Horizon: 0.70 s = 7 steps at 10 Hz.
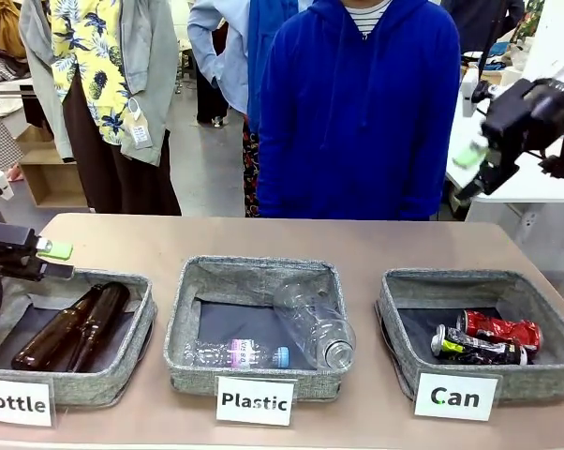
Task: Sort the can waste into the basket.
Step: Pick up the can waste from the table and place it in the right Fabric basket.
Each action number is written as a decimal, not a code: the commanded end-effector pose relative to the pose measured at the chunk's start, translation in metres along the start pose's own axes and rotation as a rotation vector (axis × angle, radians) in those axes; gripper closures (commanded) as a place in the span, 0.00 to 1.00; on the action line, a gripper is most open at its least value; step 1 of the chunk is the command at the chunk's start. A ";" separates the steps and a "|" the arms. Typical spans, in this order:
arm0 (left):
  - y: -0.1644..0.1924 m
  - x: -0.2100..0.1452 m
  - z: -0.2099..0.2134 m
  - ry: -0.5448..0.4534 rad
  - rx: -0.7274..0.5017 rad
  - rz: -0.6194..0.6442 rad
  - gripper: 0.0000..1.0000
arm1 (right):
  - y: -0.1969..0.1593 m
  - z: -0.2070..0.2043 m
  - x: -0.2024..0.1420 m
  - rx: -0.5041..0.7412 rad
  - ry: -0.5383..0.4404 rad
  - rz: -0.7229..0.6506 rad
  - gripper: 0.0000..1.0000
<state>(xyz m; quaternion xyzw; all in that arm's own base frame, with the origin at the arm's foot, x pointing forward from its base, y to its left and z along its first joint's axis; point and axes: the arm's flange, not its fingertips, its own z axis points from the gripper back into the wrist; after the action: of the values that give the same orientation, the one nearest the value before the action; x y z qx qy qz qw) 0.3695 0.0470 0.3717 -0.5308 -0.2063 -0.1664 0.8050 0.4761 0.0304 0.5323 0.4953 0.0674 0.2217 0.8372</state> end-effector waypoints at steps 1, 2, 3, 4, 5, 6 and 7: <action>-0.003 -0.002 0.001 0.003 -0.003 0.000 0.00 | -0.009 -0.003 0.018 0.677 -0.864 -0.423 0.00; -0.003 -0.002 0.001 0.003 -0.003 0.000 0.00 | -0.016 -0.004 0.020 0.704 -0.877 -0.440 0.00; -0.003 -0.002 0.001 0.003 -0.003 0.000 0.00 | -0.022 -0.008 0.024 0.679 -0.887 -0.400 0.00; -0.003 -0.002 0.001 0.003 -0.003 0.000 0.00 | -0.020 0.008 0.018 0.214 -0.166 -0.193 0.00; -0.003 -0.002 0.001 0.003 -0.003 0.000 0.00 | -0.020 0.008 0.018 0.214 -0.166 -0.193 0.00; -0.003 -0.002 0.001 0.003 -0.003 0.000 0.00 | -0.020 0.008 0.018 0.214 -0.166 -0.193 0.00; -0.003 -0.002 0.001 0.003 -0.003 0.000 0.00 | -0.020 0.008 0.018 0.214 -0.166 -0.193 0.00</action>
<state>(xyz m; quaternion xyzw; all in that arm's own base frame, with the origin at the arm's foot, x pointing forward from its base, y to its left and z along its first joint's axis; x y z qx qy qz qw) 0.3695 0.0470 0.3717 -0.5308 -0.2063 -0.1663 0.8050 0.4999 0.0282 0.5187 0.5943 0.0737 0.0695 0.7979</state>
